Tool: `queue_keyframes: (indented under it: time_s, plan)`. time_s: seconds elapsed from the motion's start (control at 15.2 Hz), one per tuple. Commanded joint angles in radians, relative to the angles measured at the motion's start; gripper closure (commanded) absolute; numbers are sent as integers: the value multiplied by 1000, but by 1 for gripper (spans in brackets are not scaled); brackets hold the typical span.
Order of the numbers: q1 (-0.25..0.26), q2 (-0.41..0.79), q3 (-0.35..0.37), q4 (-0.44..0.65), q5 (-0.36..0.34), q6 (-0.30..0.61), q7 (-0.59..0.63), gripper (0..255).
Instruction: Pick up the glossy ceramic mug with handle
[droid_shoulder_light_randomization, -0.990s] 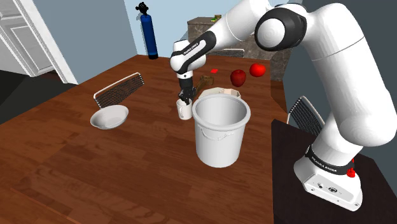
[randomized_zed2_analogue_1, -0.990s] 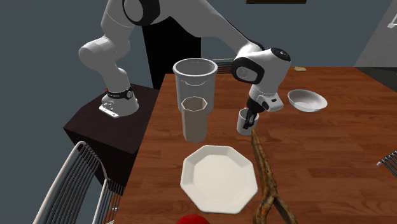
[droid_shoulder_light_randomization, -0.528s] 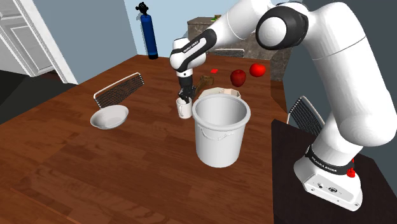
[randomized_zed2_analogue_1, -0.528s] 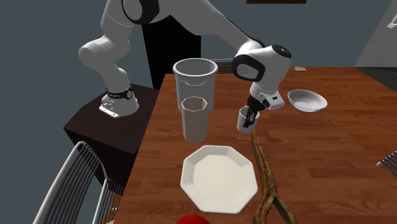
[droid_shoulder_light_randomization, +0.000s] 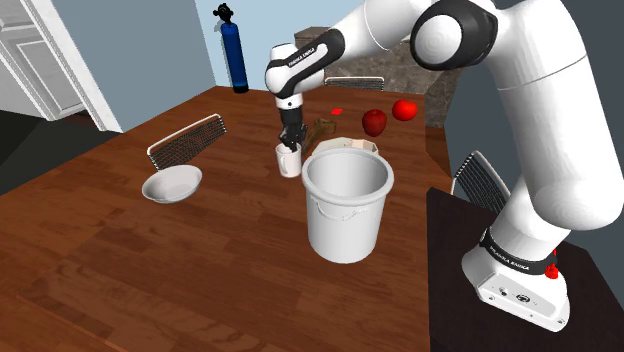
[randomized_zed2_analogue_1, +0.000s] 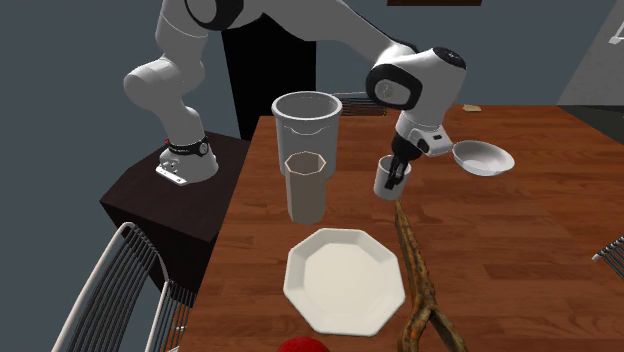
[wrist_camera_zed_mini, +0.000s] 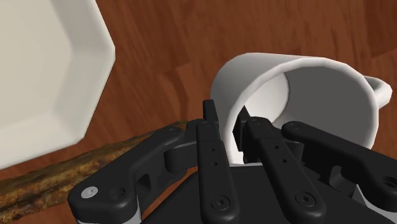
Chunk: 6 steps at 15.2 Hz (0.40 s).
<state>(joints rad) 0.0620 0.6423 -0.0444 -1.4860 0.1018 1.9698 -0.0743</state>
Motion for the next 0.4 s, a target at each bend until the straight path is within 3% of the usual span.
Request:
queue_keyframes:
  time_s: [0.0,0.33]
  plan:
    - [0,-12,0,8,-1,-20,2,255]
    - [1,-31,-1,22,-3,-52,5,255]
